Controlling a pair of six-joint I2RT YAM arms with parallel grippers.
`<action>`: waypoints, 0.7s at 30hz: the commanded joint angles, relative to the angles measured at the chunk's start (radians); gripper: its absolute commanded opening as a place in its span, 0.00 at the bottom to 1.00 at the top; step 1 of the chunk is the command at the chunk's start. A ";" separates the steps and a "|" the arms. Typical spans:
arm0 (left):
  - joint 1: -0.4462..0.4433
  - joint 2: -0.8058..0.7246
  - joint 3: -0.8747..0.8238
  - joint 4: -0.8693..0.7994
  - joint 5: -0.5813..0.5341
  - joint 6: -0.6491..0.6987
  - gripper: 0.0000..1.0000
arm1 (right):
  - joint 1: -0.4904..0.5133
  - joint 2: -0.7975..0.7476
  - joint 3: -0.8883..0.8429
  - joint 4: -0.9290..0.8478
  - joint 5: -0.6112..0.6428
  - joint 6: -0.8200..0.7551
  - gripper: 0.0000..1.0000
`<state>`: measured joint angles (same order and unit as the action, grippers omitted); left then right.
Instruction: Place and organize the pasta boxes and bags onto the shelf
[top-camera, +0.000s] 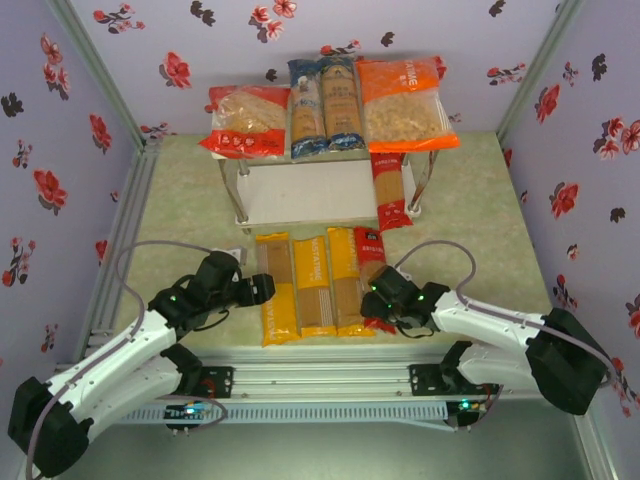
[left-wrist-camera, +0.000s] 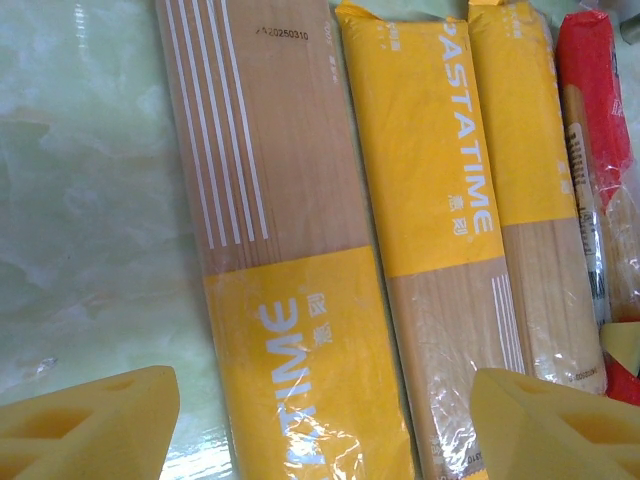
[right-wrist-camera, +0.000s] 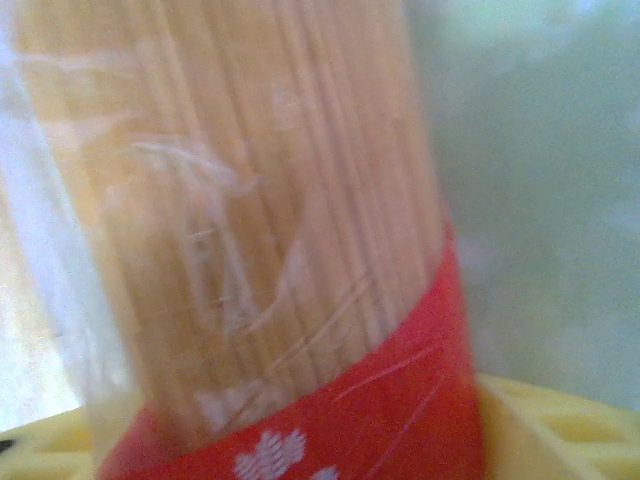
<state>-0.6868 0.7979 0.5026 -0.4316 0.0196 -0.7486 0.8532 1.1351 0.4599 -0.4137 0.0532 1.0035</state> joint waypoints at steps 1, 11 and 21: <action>0.009 -0.013 -0.011 -0.012 -0.002 0.012 0.77 | -0.003 0.022 -0.035 0.090 -0.049 0.002 0.58; 0.008 -0.016 -0.007 -0.010 -0.004 0.011 0.76 | 0.003 -0.092 0.013 -0.079 -0.009 -0.041 0.10; 0.008 -0.016 0.002 -0.007 -0.003 0.014 0.76 | 0.014 -0.223 0.093 -0.241 0.013 -0.120 0.00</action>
<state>-0.6868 0.7952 0.5026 -0.4313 0.0196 -0.7486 0.8574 0.9527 0.4786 -0.6174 0.0326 0.9371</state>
